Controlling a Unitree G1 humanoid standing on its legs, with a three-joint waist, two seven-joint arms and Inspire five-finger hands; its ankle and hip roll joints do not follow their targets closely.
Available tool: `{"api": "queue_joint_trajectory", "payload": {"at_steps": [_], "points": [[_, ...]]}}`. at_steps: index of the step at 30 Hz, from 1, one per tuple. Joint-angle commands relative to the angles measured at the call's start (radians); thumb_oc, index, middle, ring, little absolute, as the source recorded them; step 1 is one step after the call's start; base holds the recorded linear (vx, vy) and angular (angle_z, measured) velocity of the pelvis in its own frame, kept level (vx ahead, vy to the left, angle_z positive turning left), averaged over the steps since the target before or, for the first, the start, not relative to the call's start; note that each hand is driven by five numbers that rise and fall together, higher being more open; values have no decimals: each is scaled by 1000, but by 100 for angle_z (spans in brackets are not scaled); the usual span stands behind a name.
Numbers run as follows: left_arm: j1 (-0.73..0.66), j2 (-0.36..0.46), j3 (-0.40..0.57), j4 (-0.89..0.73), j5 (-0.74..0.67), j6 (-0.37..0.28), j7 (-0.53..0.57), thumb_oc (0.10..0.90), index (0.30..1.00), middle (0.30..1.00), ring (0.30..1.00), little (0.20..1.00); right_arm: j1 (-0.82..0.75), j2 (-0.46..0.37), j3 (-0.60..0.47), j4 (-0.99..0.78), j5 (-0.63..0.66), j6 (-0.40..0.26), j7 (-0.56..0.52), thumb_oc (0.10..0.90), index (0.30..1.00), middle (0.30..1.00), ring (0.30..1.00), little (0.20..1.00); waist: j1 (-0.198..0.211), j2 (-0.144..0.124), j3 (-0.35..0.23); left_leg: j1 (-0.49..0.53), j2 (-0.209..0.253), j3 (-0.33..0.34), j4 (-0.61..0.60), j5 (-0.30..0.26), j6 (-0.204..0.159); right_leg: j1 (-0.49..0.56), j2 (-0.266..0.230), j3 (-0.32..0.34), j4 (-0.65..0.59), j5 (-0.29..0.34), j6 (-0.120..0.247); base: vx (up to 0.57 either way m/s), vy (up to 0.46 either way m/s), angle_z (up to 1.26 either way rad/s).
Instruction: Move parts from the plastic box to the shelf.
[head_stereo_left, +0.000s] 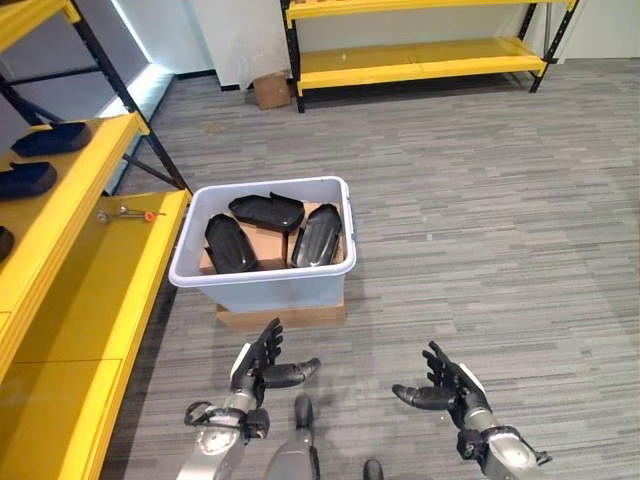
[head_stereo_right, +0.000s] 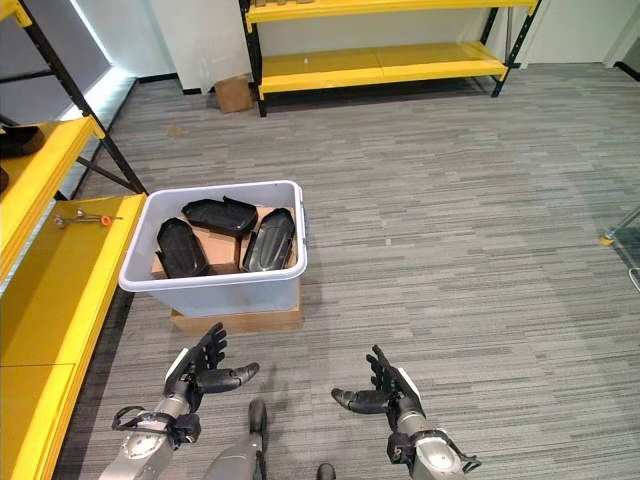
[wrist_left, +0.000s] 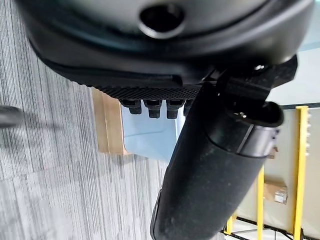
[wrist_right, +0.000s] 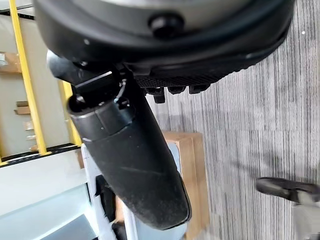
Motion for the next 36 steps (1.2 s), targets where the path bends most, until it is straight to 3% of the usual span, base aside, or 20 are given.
{"api": "queue_joint_trajectory", "payload": {"at_steps": [1, 5, 6, 8, 13, 14, 18, 19, 20, 21, 22, 24, 27, 30, 32, 34, 35, 36], "points": [[-26, 44, 27, -118, 5, -85, -19, 900, 1000, 1000, 1000, 1000, -6, 2, -29, -116, -6, -71, 31, 900, 1000, 1000, 1000, 1000, 21, -39, -60, 77, -9, 43, 37, 59, 1, -33, -88, -14, 96, -11, 75, 252, 187, -29], [-18, 54, 25, -125, 0, -85, -23, 900, 1000, 1000, 1000, 1000, -2, 9, -37, -132, -9, -71, 36, 900, 1000, 1000, 1000, 1000, 23, -55, -77, 86, -40, 69, 63, 13, 26, -26, -133, -11, 102, 17, 109, 225, 201, -14], [-15, 65, 18, -134, -7, -83, -26, 900, 1000, 1000, 1000, 1000, -13, 15, -34, -130, -12, -70, 35, 900, 1000, 1000, 1000, 1000, 25, -63, -88, 94, -71, 72, 74, -24, 50, -42, -166, 0, 130, 53, 136, 254, 269, 19], [-17, 70, 17, -135, -4, -81, -25, 900, 1000, 1000, 1000, 1000, -18, 17, -32, -129, -14, -71, 34, 900, 1000, 1000, 1000, 1000, 26, -66, -89, 97, -83, 71, 76, -35, 59, -51, -174, 5, 150, 72, 145, 171, 212, 12], [-32, 92, 12, -139, 3, -79, -19, 900, 1000, 1000, 1000, 1000, -34, 29, -24, -135, -16, -74, 36, 900, 1000, 1000, 1000, 1000, 15, -58, -75, 141, -112, 58, 59, -68, 98, -170, -183, 18, 383, 191, 169, 99, 180, -3], [-40, 103, 9, -140, 7, -78, -17, 900, 1000, 1000, 1000, 1000, -35, 29, -20, -139, -18, -75, 37, 900, 1000, 1000, 1000, 1000, 2, -47, -56, 170, -110, 51, 51, -75, 110, -217, -173, 8, 483, 220, 162, 62, 150, 13], [-48, 102, 9, -139, 13, -74, -17, 900, 1000, 1000, 1000, 1000, -38, 40, -12, -137, -29, -73, 30, 900, 1000, 1000, 1000, 1000, -2, -33, -42, 212, -108, 56, 41, -95, 122, -274, -190, -67, 539, 178, 142, 90, 131, 9], [-50, 99, 5, -130, 9, -74, -22, 900, 1000, 1000, 1000, 1000, -39, 40, -9, -135, -21, -72, 31, 900, 1000, 1000, 1000, 1000, -14, -26, -40, 240, -105, 50, 21, -94, 117, -319, -155, -89, 479, 117, 126, 108, 63, -5], [-50, 98, 5, -130, 9, -74, -22, 900, 1000, 1000, 1000, 1000, -39, 39, -9, -135, -21, -72, 31, 900, 1000, 1000, 1000, 1000, -15, -26, -39, 243, -105, 49, 19, -94, 117, -317, -155, -91, 480, 115, 125, 127, 28, -6], [-48, 94, 4, -127, 3, -76, -23, 900, 1000, 1000, 1000, 1000, -39, 37, -9, -135, -10, -74, 32, 900, 1000, 1000, 1000, 1000, -22, -33, -33, 257, -111, 45, 5, -93, 111, -348, -125, -114, 376, 90, 117, 60, -8, -2], [-48, 93, 4, -127, 3, -76, -23, 900, 1000, 1000, 1000, 1000, -39, 37, -8, -135, -10, -74, 32, 900, 1000, 1000, 1000, 1000, -24, -32, -31, 261, -110, 43, 4, -94, 111, -343, -124, -117, 372, 91, 117, 88, -25, -5], [-38, 81, 11, -126, 5, -72, -24, 900, 1000, 1000, 1000, 1000, -45, 34, -3, -130, -15, -72, 28, 900, 1000, 1000, 1000, 1000, -25, -47, -29, 292, -123, 45, -28, -93, 103, -346, -120, -164, 197, 139, 131, 91, -49, -1], [-29, 74, 18, -133, 4, -75, -26, 900, 1000, 1000, 1000, 1000, -48, 29, 2, -141, -24, -68, 34, 900, 1000, 1000, 1000, 1000, -30, -48, -26, 310, -124, 42, -54, -79, 97, -357, -116, -166, 177, 171, 142, 48, -28, 3], [-24, 58, 15, -126, 14, -77, -34, 900, 1000, 1000, 1000, 1000, -43, 30, 8, -142, -22, -68, 33, 900, 1000, 1000, 1000, 1000, -21, -61, -47, 316, -127, 46, -96, -66, 82, -275, -106, -146, 61, 162, 129, 60, -69, 19], [-19, 52, 18, -122, 13, -76, -35, 900, 1000, 1000, 1000, 1000, -41, 27, 7, -143, -19, -68, 34, 900, 1000, 1000, 1000, 1000, -14, -61, -64, 314, -123, 51, -100, -67, 78, -258, -104, -153, 45, 158, 124, 66, -53, 31], [-10, 43, 21, -125, 3, -75, -32, 900, 1000, 1000, 1000, 1000, -36, 16, 7, -149, -16, -69, 34, 900, 1000, 1000, 1000, 1000, -7, -65, -68, 300, -121, 49, -50, -87, 72, -235, -98, -154, 38, 151, 112, 55, -90, 1], [-11, 43, 23, -129, -2, -77, -35, 900, 1000, 1000, 1000, 1000, -41, 2, 5, -152, -5, -74, 36, 900, 1000, 1000, 1000, 1000, -3, -77, -49, 244, -128, 53, 105, -122, 52, -221, -107, -156, 42, 140, 100, 3, -84, 3], [-12, 43, 23, -129, -2, -77, -35, 900, 1000, 1000, 1000, 1000, -41, 2, 5, -151, -5, -74, 36, 900, 1000, 1000, 1000, 1000, -5, -76, -49, 236, -127, 51, 119, -129, 51, -223, -106, -158, 43, 140, 100, -97, -101, 29]]}}
